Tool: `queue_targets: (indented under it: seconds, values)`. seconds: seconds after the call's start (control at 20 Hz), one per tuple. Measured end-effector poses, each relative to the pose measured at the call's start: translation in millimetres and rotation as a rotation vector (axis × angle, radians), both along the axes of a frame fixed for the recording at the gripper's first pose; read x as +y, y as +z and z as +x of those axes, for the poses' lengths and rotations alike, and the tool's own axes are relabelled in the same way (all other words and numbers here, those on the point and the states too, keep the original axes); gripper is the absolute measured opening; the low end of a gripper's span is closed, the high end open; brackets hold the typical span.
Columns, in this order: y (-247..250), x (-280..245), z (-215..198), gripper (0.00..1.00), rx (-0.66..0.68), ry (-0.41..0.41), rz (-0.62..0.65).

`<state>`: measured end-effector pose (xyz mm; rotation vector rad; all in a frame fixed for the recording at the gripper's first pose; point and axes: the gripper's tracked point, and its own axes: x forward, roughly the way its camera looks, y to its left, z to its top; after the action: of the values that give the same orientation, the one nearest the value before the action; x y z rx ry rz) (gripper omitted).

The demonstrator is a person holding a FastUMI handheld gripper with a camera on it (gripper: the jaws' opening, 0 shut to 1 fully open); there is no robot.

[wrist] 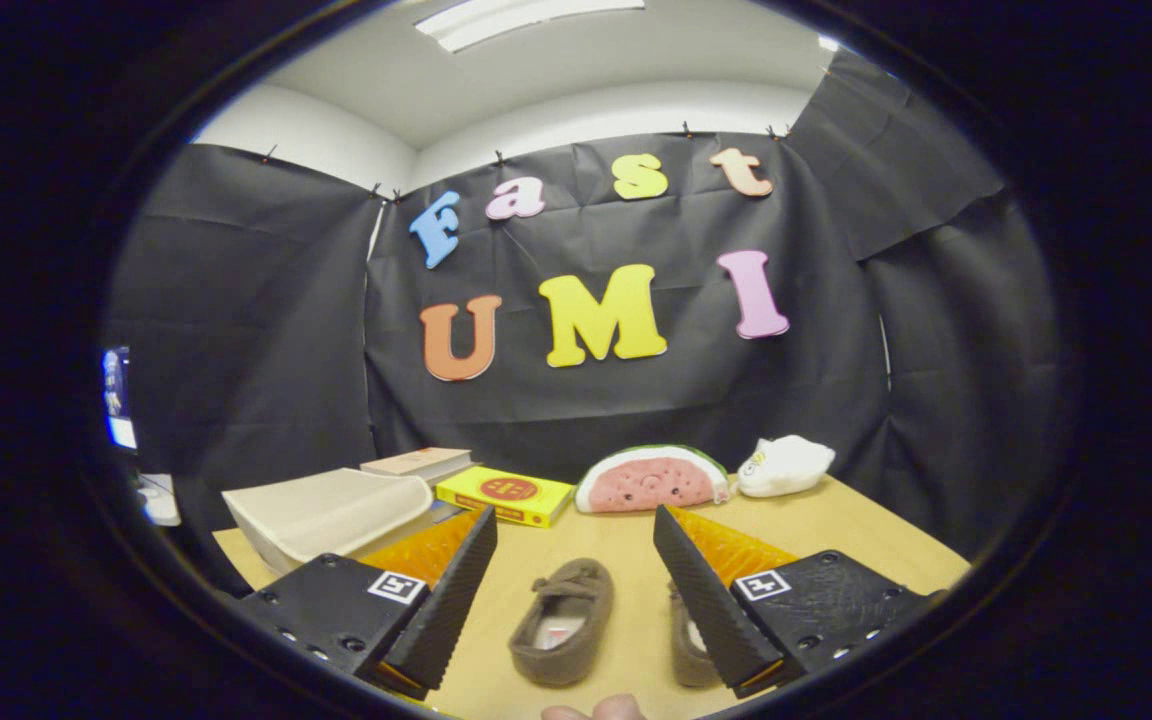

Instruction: Open the storage box then place both shoes into the box .Put the left shoe in first, then the right shoe, with the right side of both shoes facing outward in a uniform manner.

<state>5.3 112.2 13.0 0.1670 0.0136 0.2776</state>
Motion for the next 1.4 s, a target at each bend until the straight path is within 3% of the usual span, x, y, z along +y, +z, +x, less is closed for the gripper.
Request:
queue_targets:
  seconds: [0.25,0.6,1.05,1.4]
  values:
    - [1.2,82.1,4.2,0.95,0.04,0.128,0.086]
    - [-30.1,195.0,22.4,0.95,0.229,0.332,0.221]
    - [-72.2,244.3,39.0,0.95,0.492,0.482,0.498]
    - [-67.5,263.5,32.6,0.94,0.644,0.614,0.708]
